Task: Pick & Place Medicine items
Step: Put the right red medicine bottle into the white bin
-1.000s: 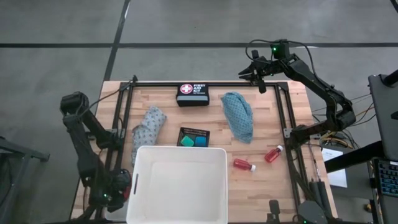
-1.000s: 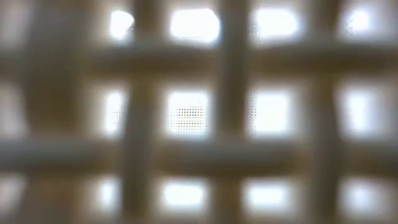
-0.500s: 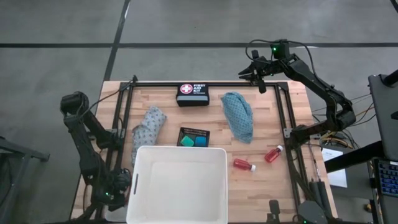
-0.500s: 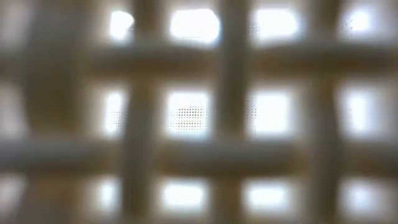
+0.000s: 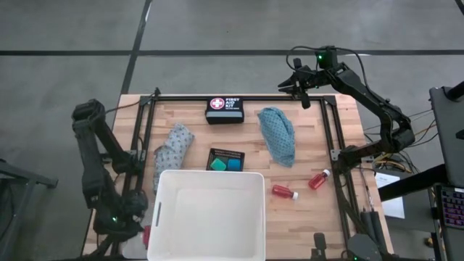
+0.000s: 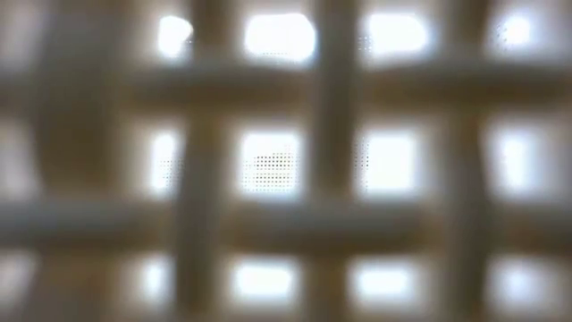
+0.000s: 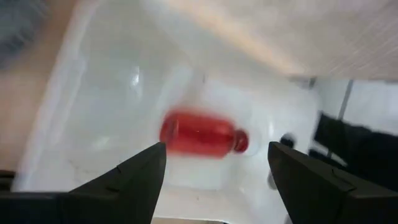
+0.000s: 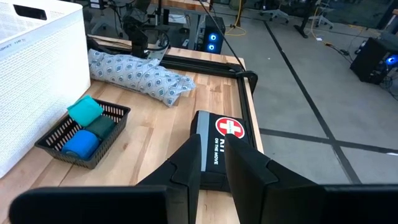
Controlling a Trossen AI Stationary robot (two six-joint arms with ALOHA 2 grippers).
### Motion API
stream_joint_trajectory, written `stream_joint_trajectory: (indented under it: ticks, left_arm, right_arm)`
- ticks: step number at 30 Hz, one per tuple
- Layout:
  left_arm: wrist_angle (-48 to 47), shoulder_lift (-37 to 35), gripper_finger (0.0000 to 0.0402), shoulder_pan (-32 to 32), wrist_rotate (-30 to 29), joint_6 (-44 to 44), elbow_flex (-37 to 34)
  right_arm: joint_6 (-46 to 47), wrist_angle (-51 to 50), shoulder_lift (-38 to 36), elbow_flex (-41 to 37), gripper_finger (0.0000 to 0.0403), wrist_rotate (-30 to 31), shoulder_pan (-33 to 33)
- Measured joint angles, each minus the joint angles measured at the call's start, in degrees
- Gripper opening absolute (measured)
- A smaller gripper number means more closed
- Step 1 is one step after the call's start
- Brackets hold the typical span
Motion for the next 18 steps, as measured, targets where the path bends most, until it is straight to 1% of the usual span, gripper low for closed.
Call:
stream_joint_trajectory:
  ticks: [5, 9, 12, 15, 18]
  left_arm:
    - [-10.99, -4.86, 0.0285, 0.0, -7.34, 1.43, 6.74]
    - [-17.91, -7.13, 0.0285, 0.0, -17.18, 4.64, 13.2]
    - [-21.62, -7.88, 0.0285, 0.0, -24.78, 8.79, 18.73]
    - [-23.93, -8.0, 0.0285, 0.0, -34.96, 14.05, 24.83]
    - [-25.14, -8.09, 0.0285, 0.01, -48.1, 20.42, 29.42]
  right_arm:
    - [0.0, 0.0, 0.0, 0.0, 0.0068, 0.0, 0.0]
    - [0.0, 0.0, 0.0, 0.0, 0.0068, 0.0, -0.01]
    - [0.0, 0.0, 0.0, 0.0, 0.0068, 0.0, 0.0]
    - [0.0, 0.01, 0.0, 0.0, 0.0068, 0.0, 0.0]
    - [0.0, 0.0, 0.0, 0.0, 0.0068, 0.0, 0.0]
